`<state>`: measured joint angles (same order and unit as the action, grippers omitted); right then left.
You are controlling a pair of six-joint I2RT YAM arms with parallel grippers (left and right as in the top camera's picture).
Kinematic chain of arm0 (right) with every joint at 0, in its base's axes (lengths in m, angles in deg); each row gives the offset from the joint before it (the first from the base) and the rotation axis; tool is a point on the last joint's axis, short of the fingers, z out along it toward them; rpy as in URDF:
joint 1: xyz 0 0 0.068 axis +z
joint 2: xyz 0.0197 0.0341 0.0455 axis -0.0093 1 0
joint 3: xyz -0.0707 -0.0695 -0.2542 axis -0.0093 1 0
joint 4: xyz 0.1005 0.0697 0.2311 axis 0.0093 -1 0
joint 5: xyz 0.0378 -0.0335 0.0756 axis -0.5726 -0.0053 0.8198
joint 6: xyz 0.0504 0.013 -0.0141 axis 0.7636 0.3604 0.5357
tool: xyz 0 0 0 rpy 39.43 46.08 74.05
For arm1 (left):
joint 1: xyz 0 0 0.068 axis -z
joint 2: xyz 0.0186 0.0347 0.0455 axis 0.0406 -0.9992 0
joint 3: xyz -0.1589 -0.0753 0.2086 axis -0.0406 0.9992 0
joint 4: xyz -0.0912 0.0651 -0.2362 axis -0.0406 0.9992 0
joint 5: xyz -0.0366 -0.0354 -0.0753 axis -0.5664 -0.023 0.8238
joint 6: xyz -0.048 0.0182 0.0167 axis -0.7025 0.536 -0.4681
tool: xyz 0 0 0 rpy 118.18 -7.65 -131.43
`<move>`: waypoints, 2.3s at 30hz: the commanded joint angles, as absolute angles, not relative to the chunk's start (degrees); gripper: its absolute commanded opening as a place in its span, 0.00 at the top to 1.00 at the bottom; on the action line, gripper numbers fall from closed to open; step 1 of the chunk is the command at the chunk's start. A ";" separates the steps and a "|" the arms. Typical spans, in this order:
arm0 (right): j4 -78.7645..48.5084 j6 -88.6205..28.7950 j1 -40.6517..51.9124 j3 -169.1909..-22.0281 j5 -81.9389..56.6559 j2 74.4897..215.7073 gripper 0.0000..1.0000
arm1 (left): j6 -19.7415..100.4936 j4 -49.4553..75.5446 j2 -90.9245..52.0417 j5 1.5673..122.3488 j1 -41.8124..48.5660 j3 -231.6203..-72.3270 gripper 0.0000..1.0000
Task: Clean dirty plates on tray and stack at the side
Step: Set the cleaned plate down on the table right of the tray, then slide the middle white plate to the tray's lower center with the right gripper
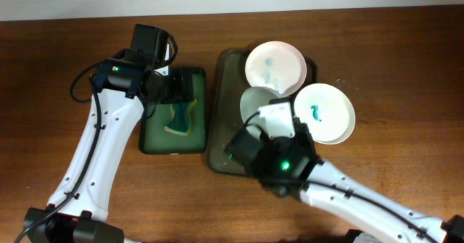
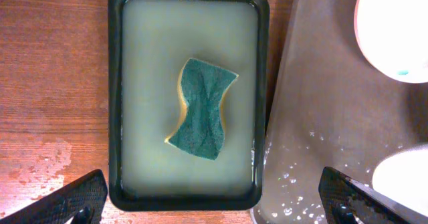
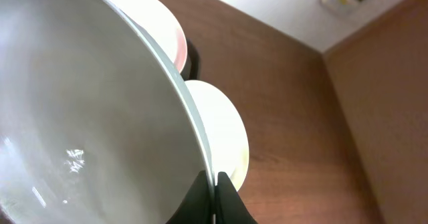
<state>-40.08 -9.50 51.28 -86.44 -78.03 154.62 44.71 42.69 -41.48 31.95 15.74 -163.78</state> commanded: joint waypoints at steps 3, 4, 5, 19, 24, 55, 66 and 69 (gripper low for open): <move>-35.36 -27.64 21.29 -91.58 -26.03 154.07 0.96 | 45.02 42.78 -40.68 31.51 15.61 -163.86 0.01; -35.38 -29.26 12.02 -92.19 -16.02 154.07 0.96 | 45.02 42.78 -40.68 31.51 15.61 -163.86 0.01; -35.36 -29.21 2.49 -92.17 -10.55 154.25 0.96 | 45.02 42.78 -40.68 31.51 15.61 -163.86 0.01; -31.60 -21.32 -45.79 -92.17 -2.27 176.89 0.74 | 45.02 42.78 -40.68 31.51 15.61 -163.86 0.01; -34.24 -25.61 -35.17 -92.15 -3.43 159.49 0.53 | 45.02 42.78 -40.68 31.51 15.61 -163.86 0.01; -33.89 -13.21 -11.45 -81.06 -7.93 166.57 0.37 | 45.02 42.78 -40.68 31.51 15.61 -163.86 0.01; -25.17 -17.08 -17.42 -70.81 -4.24 166.20 0.61 | 45.00 42.78 -40.68 31.51 15.61 -163.86 0.01; -29.61 -19.68 -17.44 -71.58 -3.32 163.45 0.62 | 45.02 42.78 -40.68 31.51 15.61 -163.86 0.01</move>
